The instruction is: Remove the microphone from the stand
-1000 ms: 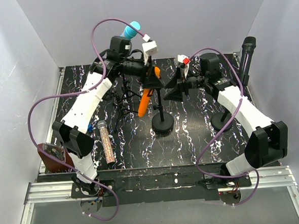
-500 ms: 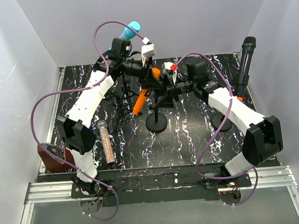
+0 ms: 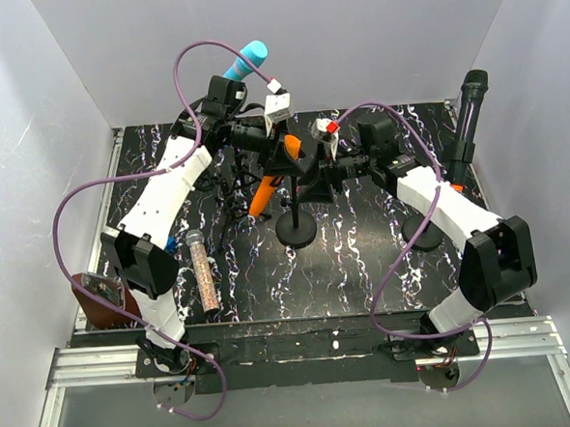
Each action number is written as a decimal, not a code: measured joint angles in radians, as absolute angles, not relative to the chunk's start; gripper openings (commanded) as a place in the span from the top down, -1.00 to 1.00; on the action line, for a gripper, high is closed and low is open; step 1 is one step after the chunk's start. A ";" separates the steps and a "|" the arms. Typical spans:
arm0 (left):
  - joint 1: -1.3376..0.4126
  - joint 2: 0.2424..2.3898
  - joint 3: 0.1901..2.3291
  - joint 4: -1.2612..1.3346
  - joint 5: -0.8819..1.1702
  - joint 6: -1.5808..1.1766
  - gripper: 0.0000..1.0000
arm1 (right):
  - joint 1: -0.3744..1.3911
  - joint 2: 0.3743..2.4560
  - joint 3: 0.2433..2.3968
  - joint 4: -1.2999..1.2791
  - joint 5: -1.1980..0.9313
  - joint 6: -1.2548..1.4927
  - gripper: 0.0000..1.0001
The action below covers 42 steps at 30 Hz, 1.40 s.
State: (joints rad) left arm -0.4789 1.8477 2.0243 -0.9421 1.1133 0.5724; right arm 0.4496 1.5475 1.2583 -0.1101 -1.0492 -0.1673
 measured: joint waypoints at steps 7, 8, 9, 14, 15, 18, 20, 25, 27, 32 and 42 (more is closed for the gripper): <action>-0.481 1.842 2.026 -0.974 1.116 0.613 0.17 | 0.433 1.543 1.227 -0.063 -1.014 -0.143 -0.32; -0.481 1.842 2.026 -0.977 1.115 0.616 0.17 | 0.435 1.551 1.227 -0.038 -1.008 -0.132 -0.32; -0.481 1.842 2.026 -0.978 1.116 0.618 0.17 | 0.439 1.561 1.227 -0.015 -1.003 -0.119 -0.32; -0.481 1.841 2.026 -0.980 1.115 0.621 0.17 | 0.461 1.631 1.229 0.088 -0.985 -0.067 -0.14; -0.481 1.841 2.026 -0.980 1.115 0.622 0.16 | 0.466 1.644 1.229 0.096 -0.982 -0.058 0.03; -0.481 1.840 2.026 -0.984 1.111 0.624 0.03 | 0.479 1.662 1.229 0.125 -0.978 -0.032 0.51; -0.480 1.835 2.026 -0.976 1.090 0.619 -0.17 | 0.482 1.662 1.229 0.142 -0.973 -0.047 0.70; -0.467 1.788 1.955 -0.884 0.939 0.556 -0.30 | 0.501 1.634 1.198 0.179 -0.949 -0.075 0.88; -0.474 1.754 1.906 -0.870 0.905 0.529 -0.29 | 0.502 1.607 1.170 0.183 -0.923 -0.073 0.92; -0.482 1.693 1.859 -0.830 0.864 0.451 -0.27 | 0.501 1.564 1.122 0.189 -0.899 -0.097 0.97; -0.480 1.689 1.916 -0.807 0.868 0.340 0.19 | 0.505 1.484 1.044 0.213 -0.736 -0.149 0.97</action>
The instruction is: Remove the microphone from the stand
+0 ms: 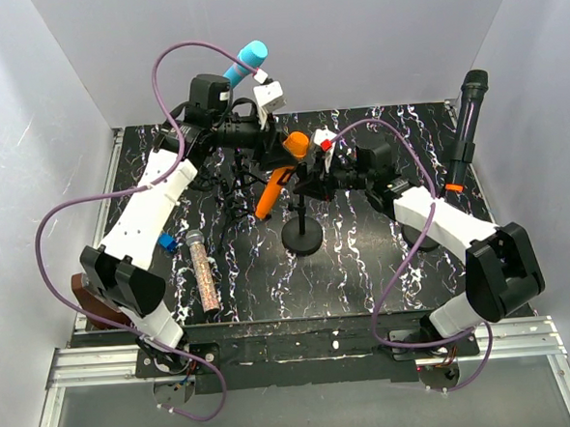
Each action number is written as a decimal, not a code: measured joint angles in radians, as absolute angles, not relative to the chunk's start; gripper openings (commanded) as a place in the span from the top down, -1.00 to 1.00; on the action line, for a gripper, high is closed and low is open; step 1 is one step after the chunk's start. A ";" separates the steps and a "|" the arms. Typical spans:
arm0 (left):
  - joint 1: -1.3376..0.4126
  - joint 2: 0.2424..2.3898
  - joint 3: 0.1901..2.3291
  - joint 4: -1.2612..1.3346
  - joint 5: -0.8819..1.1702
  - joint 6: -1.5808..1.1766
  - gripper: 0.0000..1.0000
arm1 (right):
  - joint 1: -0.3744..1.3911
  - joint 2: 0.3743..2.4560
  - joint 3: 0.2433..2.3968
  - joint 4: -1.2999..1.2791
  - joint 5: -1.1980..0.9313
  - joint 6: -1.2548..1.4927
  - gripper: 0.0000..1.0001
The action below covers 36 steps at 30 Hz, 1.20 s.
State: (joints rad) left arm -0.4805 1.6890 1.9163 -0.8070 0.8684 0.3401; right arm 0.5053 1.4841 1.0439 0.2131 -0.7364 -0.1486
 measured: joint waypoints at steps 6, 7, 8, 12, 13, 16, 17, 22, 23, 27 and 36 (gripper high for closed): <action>-0.481 1.720 1.933 -0.787 0.903 0.336 -0.07 | 0.506 1.455 1.016 0.224 -0.671 -0.145 0.97; -0.481 1.721 1.933 -0.783 0.902 0.333 -0.09 | 0.506 1.452 1.014 0.224 -0.662 -0.146 0.97; -0.482 1.721 1.932 -0.778 0.902 0.332 -0.08 | 0.506 1.449 1.011 0.225 -0.655 -0.146 0.97; -0.490 1.731 1.925 -0.762 0.902 0.313 0.06 | 0.506 1.438 0.999 0.230 -0.628 -0.142 0.97; -0.492 1.735 1.926 -0.754 0.901 0.312 0.12 | 0.505 1.436 0.998 0.230 -0.622 -0.139 0.97; -0.493 1.742 1.927 -0.739 0.902 0.312 0.35 | 0.503 1.434 0.997 0.230 -0.604 -0.134 0.97; -0.493 1.745 1.929 -0.736 0.903 0.312 0.47 | 0.503 1.433 0.996 0.230 -0.600 -0.134 0.97; -0.495 1.763 1.958 -0.756 0.910 0.321 1.00 | 0.501 1.425 0.985 0.238 -0.580 -0.134 0.97; -0.495 1.768 1.965 -0.760 0.911 0.324 1.00 | 0.500 1.425 0.985 0.238 -0.575 -0.134 0.97; -0.495 1.795 2.004 -0.781 0.922 0.337 1.00 | 0.489 1.425 0.984 0.240 -0.572 -0.133 0.97; -0.469 1.796 2.013 -0.786 0.925 0.340 1.00 | 0.472 1.440 0.984 0.263 -0.587 -0.128 0.97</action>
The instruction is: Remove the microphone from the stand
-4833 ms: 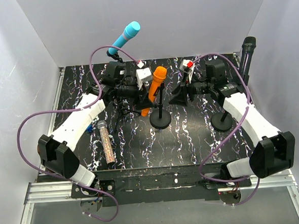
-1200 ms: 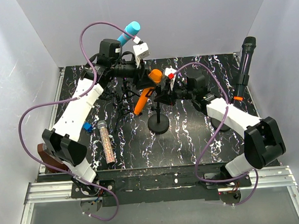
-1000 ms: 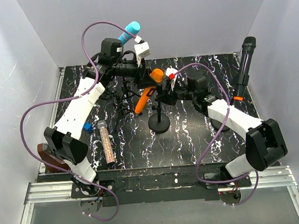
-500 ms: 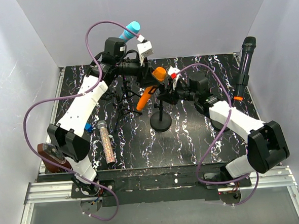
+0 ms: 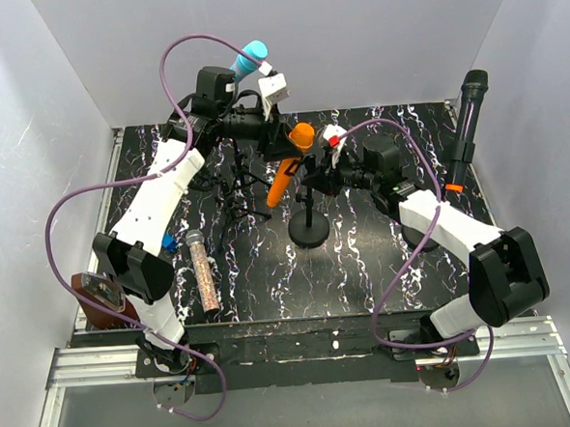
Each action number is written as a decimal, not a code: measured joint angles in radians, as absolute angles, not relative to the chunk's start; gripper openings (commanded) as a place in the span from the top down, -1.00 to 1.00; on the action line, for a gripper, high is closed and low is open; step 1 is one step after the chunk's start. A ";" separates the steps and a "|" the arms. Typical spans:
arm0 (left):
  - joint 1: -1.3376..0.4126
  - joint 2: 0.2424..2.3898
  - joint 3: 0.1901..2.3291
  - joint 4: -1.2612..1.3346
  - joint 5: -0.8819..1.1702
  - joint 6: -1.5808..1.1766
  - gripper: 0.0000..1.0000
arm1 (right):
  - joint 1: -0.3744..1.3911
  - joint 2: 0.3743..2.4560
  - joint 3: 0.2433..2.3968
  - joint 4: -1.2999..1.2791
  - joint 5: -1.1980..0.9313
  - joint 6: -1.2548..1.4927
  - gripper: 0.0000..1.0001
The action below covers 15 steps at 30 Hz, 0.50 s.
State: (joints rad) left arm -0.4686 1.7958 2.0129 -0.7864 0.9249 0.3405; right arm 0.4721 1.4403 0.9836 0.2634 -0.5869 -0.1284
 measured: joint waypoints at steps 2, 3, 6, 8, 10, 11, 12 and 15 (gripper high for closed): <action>-0.458 1.796 2.029 -0.801 0.923 0.341 1.00 | 0.469 1.448 0.989 0.268 -0.591 -0.128 0.97; -0.450 1.796 2.039 -0.812 0.921 0.341 1.00 | 0.467 1.453 0.994 0.268 -0.591 -0.129 0.97; -0.424 1.796 2.084 -0.838 0.906 0.340 1.00 | 0.453 1.473 1.013 0.267 -0.582 -0.130 0.97; -0.403 1.796 2.129 -0.843 0.899 0.337 1.00 | 0.442 1.485 1.026 0.264 -0.577 -0.128 0.97; -0.389 1.796 2.176 -0.846 0.897 0.332 1.00 | 0.436 1.495 1.037 0.261 -0.568 -0.130 0.97; -0.383 1.796 2.201 -0.846 0.898 0.331 1.00 | 0.433 1.501 1.043 0.259 -0.563 -0.130 0.97; -0.378 1.796 2.223 -0.845 0.898 0.329 1.00 | 0.432 1.505 1.049 0.257 -0.560 -0.130 0.97; -0.361 1.795 2.269 -0.845 0.903 0.324 1.00 | 0.430 1.516 1.063 0.248 -0.556 -0.130 0.97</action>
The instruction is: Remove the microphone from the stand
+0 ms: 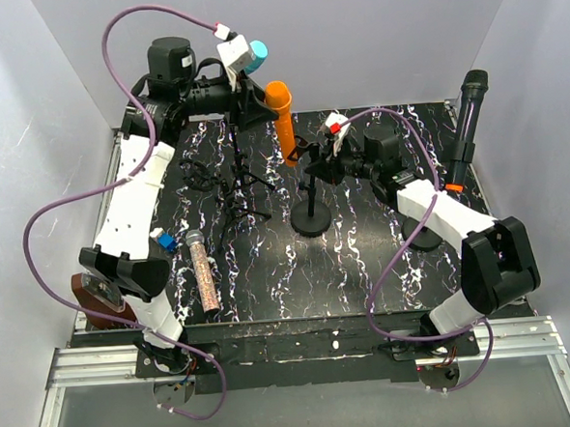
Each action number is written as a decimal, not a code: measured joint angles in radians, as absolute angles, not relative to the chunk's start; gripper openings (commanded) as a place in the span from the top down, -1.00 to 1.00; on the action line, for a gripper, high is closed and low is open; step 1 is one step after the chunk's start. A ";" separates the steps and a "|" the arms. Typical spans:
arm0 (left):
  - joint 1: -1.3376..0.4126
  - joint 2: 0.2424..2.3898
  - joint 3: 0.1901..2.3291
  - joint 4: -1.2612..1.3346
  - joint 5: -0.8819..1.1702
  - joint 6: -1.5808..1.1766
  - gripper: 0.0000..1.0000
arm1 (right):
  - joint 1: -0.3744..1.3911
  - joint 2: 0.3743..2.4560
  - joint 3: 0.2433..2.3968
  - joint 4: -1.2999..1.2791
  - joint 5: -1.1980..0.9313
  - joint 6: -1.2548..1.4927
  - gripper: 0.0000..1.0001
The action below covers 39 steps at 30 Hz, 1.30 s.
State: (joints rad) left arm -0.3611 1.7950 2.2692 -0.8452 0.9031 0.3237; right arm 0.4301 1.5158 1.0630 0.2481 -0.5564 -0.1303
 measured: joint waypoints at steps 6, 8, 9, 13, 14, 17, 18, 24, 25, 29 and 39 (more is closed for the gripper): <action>-0.310 1.785 2.325 -0.875 0.880 0.326 1.00 | 0.428 1.533 1.096 0.216 -0.556 -0.129 0.97; -0.282 1.773 2.331 -0.886 0.859 0.338 1.00 | 0.428 1.536 1.102 0.210 -0.557 -0.130 0.97; -0.265 1.768 2.338 -0.888 0.845 0.346 1.00 | 0.428 1.537 1.104 0.206 -0.557 -0.130 0.97; -0.178 1.743 2.399 -0.871 0.786 0.370 1.00 | 0.426 1.538 1.113 0.186 -0.560 -0.133 0.97; -0.155 1.733 2.413 -0.865 0.775 0.375 1.00 | 0.426 1.539 1.116 0.180 -0.561 -0.134 0.97; -0.102 1.697 2.453 -0.854 0.752 0.382 1.00 | 0.426 1.545 1.130 0.162 -0.563 -0.138 0.97; -0.089 1.682 2.465 -0.852 0.746 0.385 1.00 | 0.426 1.548 1.135 0.156 -0.564 -0.139 0.97; -0.027 1.534 2.369 -0.845 0.735 0.405 0.99 | 0.425 1.562 1.162 0.128 -0.577 -0.147 0.92; -0.021 1.496 2.316 -0.844 0.727 0.414 0.92 | 0.424 1.563 1.164 0.123 -0.577 -0.150 0.89; -0.013 1.348 2.065 -0.848 0.662 0.447 0.39 | 0.424 1.563 1.170 0.105 -0.582 -0.162 0.71; -0.005 1.322 1.888 -0.834 0.351 0.350 -0.47 | 0.419 1.559 1.154 -0.008 -0.555 -0.184 -0.05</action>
